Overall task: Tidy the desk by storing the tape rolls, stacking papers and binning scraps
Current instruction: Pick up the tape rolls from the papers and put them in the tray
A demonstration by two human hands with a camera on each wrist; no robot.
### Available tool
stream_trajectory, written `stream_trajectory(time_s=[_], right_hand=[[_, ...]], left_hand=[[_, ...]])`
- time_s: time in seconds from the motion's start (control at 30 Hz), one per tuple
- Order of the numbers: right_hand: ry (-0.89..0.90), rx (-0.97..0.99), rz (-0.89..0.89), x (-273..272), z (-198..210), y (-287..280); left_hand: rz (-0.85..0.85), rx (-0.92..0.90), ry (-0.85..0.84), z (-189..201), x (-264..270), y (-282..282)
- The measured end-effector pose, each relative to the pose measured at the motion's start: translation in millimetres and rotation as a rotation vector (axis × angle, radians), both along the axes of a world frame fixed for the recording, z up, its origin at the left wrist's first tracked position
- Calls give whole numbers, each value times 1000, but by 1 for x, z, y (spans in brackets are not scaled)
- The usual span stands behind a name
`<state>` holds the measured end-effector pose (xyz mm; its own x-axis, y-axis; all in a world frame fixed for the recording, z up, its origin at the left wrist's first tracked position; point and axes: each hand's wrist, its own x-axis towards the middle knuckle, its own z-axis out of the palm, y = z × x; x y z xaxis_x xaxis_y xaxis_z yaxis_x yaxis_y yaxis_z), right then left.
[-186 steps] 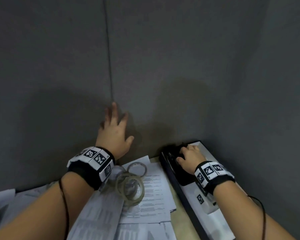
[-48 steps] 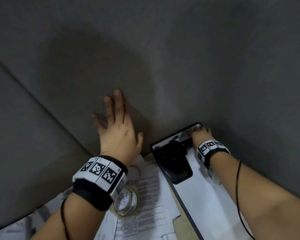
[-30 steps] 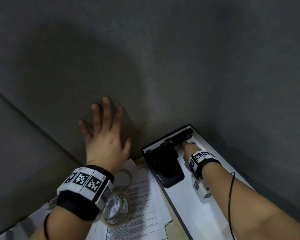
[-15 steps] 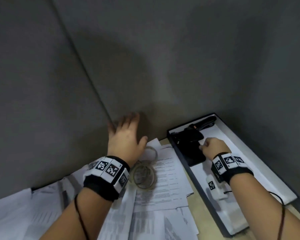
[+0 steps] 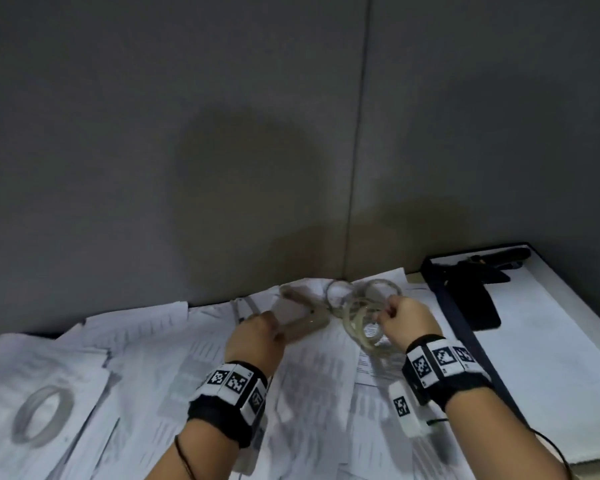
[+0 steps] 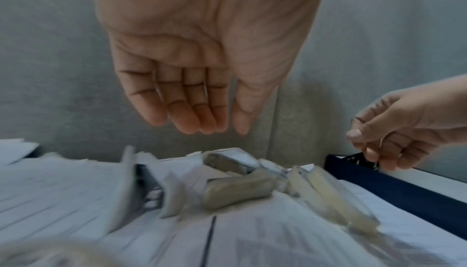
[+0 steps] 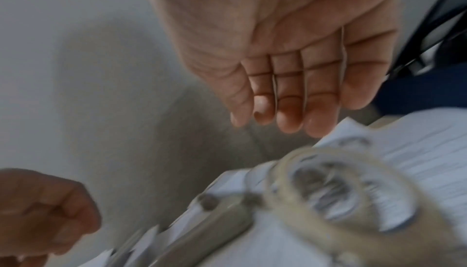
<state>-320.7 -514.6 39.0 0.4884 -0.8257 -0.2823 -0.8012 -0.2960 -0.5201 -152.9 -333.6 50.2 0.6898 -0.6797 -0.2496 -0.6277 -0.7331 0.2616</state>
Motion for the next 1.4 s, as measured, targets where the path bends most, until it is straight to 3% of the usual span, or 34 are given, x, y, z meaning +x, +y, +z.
stream_trajectory(time_s=[0.2, 0.33, 0.43, 0.87, 1.1, 1.2, 1.4], right_hand=[[-21, 89, 194, 50, -11, 68], [14, 67, 293, 62, -19, 93], [8, 66, 284, 61, -26, 101], [-27, 112, 235, 29, -47, 109], [-83, 103, 239, 31, -33, 105], [-122, 31, 276, 40, -20, 102], [-256, -249, 416, 40, 10, 80]], left_hand=[[204, -49, 122, -23, 31, 48], [135, -5, 208, -34, 39, 45], [128, 73, 217, -46, 41, 37], [322, -27, 297, -63, 65, 21], [556, -420, 507, -45, 73, 32], [456, -496, 613, -26, 62, 28], [150, -466, 716, 17, 17, -8]])
